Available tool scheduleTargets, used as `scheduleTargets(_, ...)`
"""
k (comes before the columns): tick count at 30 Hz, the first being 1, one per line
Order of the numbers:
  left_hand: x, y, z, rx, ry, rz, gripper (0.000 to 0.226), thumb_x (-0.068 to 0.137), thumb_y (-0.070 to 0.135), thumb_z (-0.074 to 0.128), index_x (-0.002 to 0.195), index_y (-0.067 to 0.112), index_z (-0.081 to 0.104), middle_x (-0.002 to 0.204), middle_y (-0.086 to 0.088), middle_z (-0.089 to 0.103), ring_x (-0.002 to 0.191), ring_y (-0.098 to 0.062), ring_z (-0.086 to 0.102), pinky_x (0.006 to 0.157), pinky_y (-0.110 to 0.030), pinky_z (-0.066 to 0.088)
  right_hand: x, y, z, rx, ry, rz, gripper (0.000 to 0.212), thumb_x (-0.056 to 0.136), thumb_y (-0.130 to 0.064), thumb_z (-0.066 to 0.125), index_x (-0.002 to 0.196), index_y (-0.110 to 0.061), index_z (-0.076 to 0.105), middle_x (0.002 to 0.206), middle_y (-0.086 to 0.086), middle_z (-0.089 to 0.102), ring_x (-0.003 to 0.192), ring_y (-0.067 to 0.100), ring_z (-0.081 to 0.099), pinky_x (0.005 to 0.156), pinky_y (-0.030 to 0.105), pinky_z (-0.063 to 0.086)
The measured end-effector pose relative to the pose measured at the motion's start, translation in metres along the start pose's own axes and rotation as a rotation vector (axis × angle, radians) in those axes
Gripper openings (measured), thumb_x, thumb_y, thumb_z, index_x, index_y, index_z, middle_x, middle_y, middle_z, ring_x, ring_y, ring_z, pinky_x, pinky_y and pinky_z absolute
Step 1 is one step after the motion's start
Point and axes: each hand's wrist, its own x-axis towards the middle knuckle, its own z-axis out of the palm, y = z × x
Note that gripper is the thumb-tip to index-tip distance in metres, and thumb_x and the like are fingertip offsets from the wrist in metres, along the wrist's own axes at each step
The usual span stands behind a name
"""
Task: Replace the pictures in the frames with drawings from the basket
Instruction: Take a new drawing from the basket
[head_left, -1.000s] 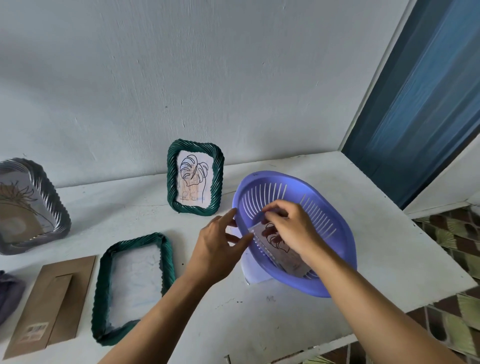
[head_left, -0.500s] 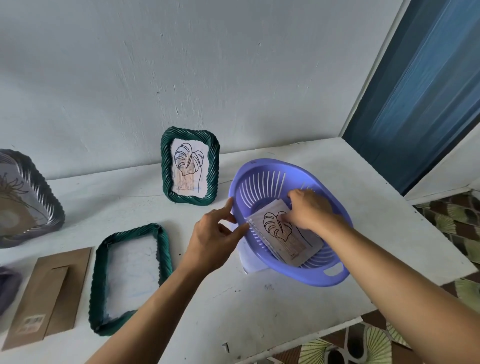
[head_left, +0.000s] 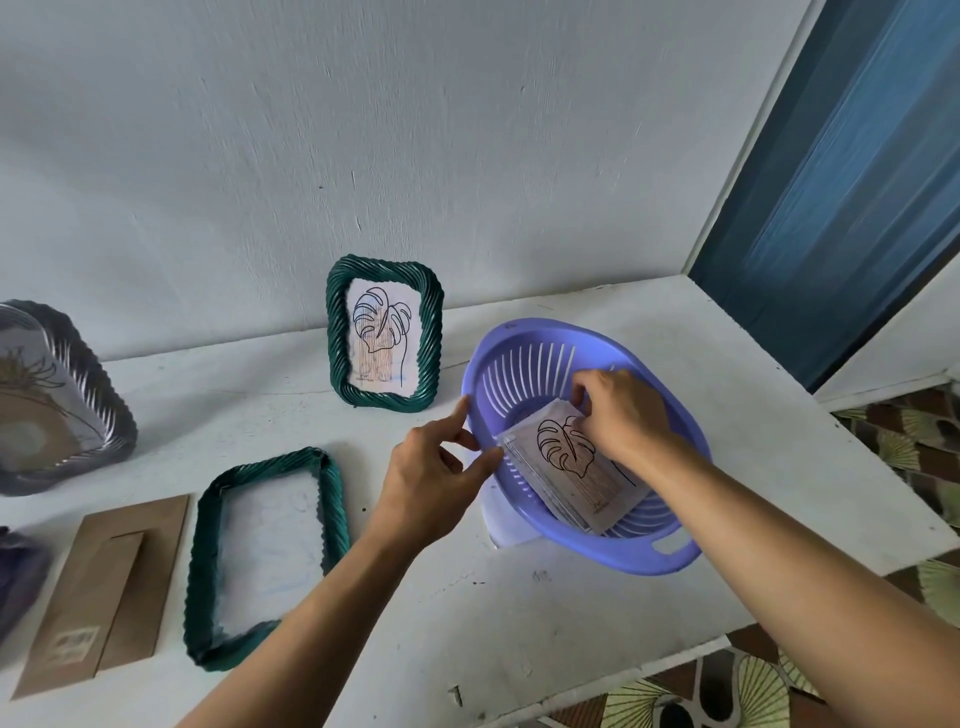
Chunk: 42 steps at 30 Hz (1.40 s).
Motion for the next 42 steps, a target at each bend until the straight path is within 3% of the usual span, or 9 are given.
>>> scheduleTargets(6,0.000,0.004,-0.002,0.048,0.000,0.000,0.070,0.088,0.037,0.073,0.150,0.028,0.042,0.094,0.019,0.065,0.060,0.003,0.054,0.058,-0.014,0.046,-0.002,-0.008,-0.022,0.347,0.086,0.011,0.022,0.078,-0.015,0.082,0.073,-0.021,0.061,0.067,-0.008,0.064,0.065,0.017,0.061,0.060,0.026,0.047)
scheduleTargets(10,0.000,0.003,-0.003,0.082,0.001,0.002,0.070,0.088,0.040,0.072,0.150,0.031,0.041,0.097,0.017,0.065,0.062,-0.003,0.056,0.058,-0.013,0.045,-0.010,-0.025,-0.036,0.672,0.219,0.052,0.009,0.082,-0.014,0.075,0.079,-0.013,0.067,0.075,-0.002,0.070,0.069,0.017,0.064,0.060,0.013,0.042)
scheduleTargets(15,-0.002,-0.002,-0.003,0.040,-0.002,0.011,0.059,0.091,0.041,0.068,0.146,0.037,0.045,0.105,0.012,0.062,0.074,-0.013,0.062,0.063,-0.021,0.051,-0.019,-0.043,-0.050,0.990,0.266,0.091,0.009,0.089,-0.020,0.071,0.086,-0.014,0.066,0.081,0.001,0.072,0.076,0.019,0.068,0.067,0.038,0.055)
scheduleTargets(18,-0.005,0.000,-0.017,-0.091,0.071,0.025,0.039,0.095,0.037,0.064,0.133,0.038,0.061,0.109,0.004,0.063,0.069,-0.004,0.060,0.065,-0.018,0.047,-0.023,-0.061,-0.064,1.120,0.284,0.070,0.009,0.090,-0.018,0.071,0.085,-0.011,0.066,0.078,0.006,0.072,0.073,0.022,0.068,0.065,0.035,0.052)
scheduleTargets(22,-0.015,0.020,-0.052,-0.180,0.196,0.122,0.019,0.097,0.025,0.064,0.112,0.035,0.071,0.104,0.012,0.069,0.078,-0.006,0.063,0.066,-0.019,0.048,-0.030,-0.092,-0.071,1.295,0.204,0.013,0.007,0.091,-0.015,0.069,0.087,-0.010,0.068,0.081,0.016,0.071,0.072,0.024,0.065,0.070,0.035,0.049)
scheduleTargets(30,-0.047,0.030,-0.102,-0.253,0.038,0.097,0.044,0.096,0.040,0.063,0.139,0.033,0.056,0.129,0.021,0.064,0.116,0.001,0.062,0.092,-0.025,0.053,-0.047,-0.166,-0.060,1.500,-0.041,-0.087,0.008,0.094,-0.015,0.066,0.092,-0.009,0.070,0.085,0.019,0.074,0.075,0.026,0.070,0.067,0.033,0.055)
scheduleTargets(34,-0.063,0.014,-0.124,-0.267,0.083,0.057,0.046,0.092,0.042,0.069,0.135,0.030,0.060,0.122,0.012,0.071,0.111,-0.012,0.068,0.089,-0.034,0.056,-0.053,-0.192,-0.045,1.497,-0.221,-0.119,0.030,0.101,-0.030,0.054,0.101,-0.006,0.072,0.096,0.013,0.076,0.092,0.036,0.072,0.079,0.043,0.055)
scheduleTargets(38,-0.074,-0.012,-0.148,-0.440,0.153,-0.066,0.024,0.095,0.019,0.068,0.120,0.018,0.067,0.106,-0.001,0.077,0.099,-0.024,0.073,0.083,-0.039,0.060,-0.063,-0.214,-0.023,1.317,-0.256,-0.273,0.028,0.101,-0.025,0.055,0.097,-0.010,0.077,0.098,-0.004,0.077,0.095,0.005,0.069,0.080,0.012,0.046)
scheduleTargets(42,-0.082,-0.049,-0.169,-0.345,0.214,-0.188,0.025,0.093,0.006,0.067,0.114,0.020,0.069,0.103,0.001,0.077,0.091,-0.023,0.074,0.078,-0.044,0.063,-0.068,-0.227,0.012,1.008,-0.143,-0.431,0.010,0.092,-0.020,0.070,0.096,-0.019,0.079,0.100,-0.014,0.073,0.102,-0.005,0.061,0.082,0.007,0.041)
